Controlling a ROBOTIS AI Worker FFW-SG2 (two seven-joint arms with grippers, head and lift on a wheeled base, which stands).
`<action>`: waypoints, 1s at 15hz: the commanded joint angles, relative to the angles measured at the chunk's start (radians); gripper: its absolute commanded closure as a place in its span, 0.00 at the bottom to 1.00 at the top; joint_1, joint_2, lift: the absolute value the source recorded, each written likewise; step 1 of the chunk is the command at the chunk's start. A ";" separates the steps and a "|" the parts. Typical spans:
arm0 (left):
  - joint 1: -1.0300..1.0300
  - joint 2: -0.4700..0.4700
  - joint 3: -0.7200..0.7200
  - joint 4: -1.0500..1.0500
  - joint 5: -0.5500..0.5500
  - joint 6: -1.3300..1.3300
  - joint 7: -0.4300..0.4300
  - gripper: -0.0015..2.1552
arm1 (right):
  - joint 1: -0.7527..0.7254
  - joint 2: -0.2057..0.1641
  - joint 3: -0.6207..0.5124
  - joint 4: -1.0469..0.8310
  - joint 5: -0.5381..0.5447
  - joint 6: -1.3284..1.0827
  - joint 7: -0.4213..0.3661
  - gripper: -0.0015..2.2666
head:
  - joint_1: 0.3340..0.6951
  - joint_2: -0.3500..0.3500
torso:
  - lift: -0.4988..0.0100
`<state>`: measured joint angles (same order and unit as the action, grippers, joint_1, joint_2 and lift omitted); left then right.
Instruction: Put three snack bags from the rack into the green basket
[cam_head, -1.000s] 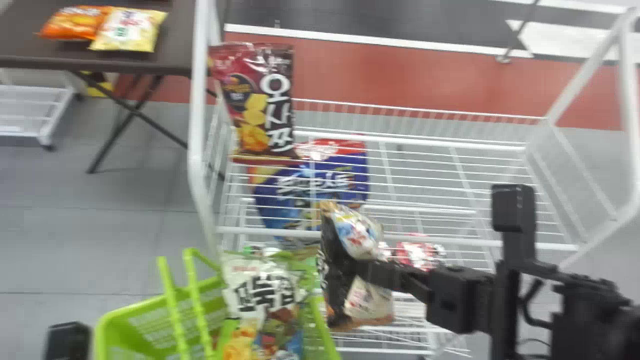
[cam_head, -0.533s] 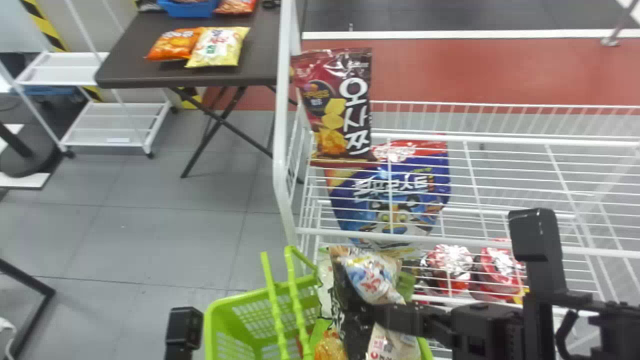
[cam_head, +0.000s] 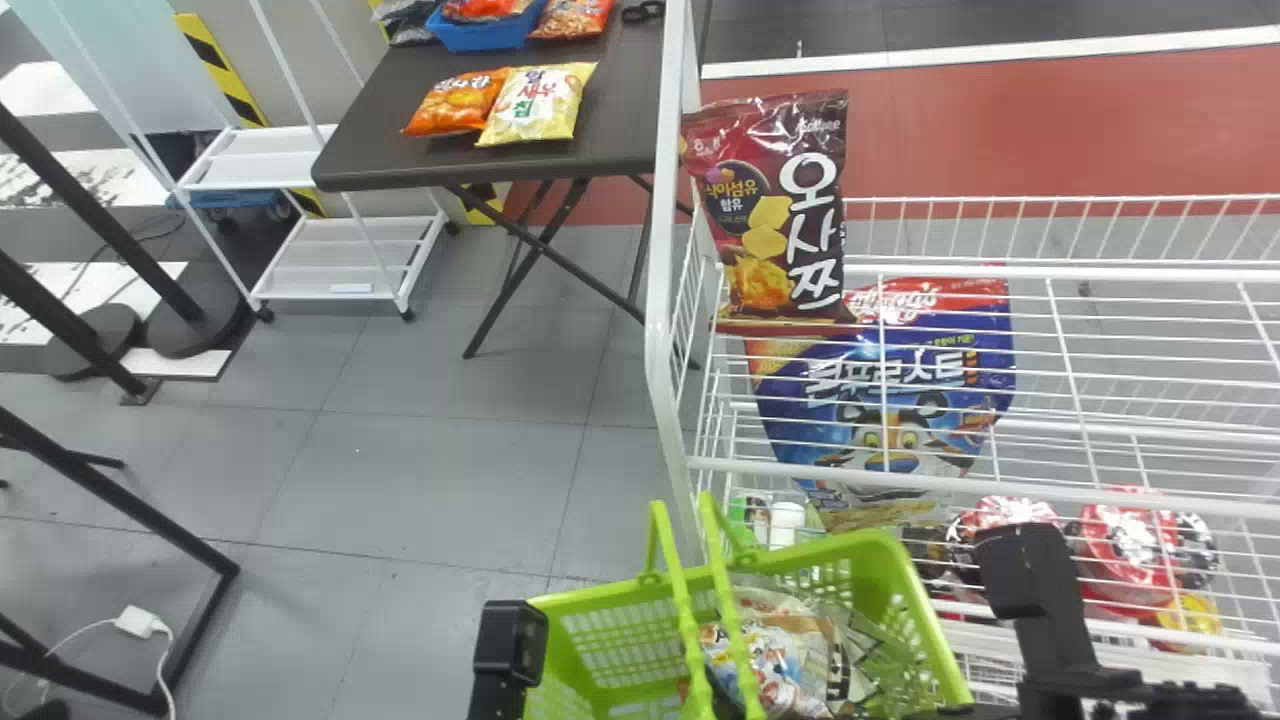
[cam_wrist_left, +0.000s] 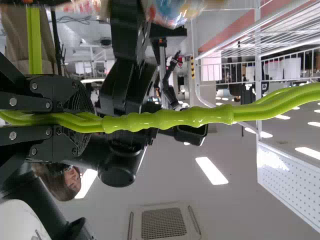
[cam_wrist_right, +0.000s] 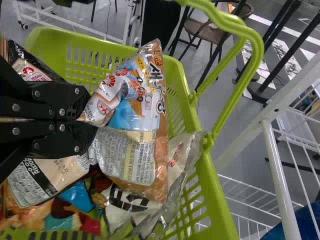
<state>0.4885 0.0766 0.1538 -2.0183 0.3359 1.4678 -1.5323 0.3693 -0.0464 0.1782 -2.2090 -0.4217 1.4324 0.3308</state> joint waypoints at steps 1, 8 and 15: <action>0.004 0.002 0.000 -0.002 0.000 0.001 0.000 1.00 | 0.003 -0.029 0.027 0.003 0.055 -0.083 0.005 0.04 | 1.00 0.83 | 0.98; 0.007 0.002 0.021 0.015 -0.001 -0.002 -0.002 1.00 | 0.056 -0.026 -0.267 -0.173 -0.198 -0.089 0.091 0.01 | 1.00 0.68 | 0.98; 0.010 0.002 0.024 0.016 -0.001 -0.002 -0.006 1.00 | 0.181 0.042 -0.336 -0.074 0.126 -0.783 0.056 0.02 | 1.00 0.28 | 0.98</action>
<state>0.4985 0.0792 0.1786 -2.0022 0.3347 1.4658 -1.5386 0.5089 -0.0179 -0.1952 -2.3359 -0.4040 0.8749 0.4024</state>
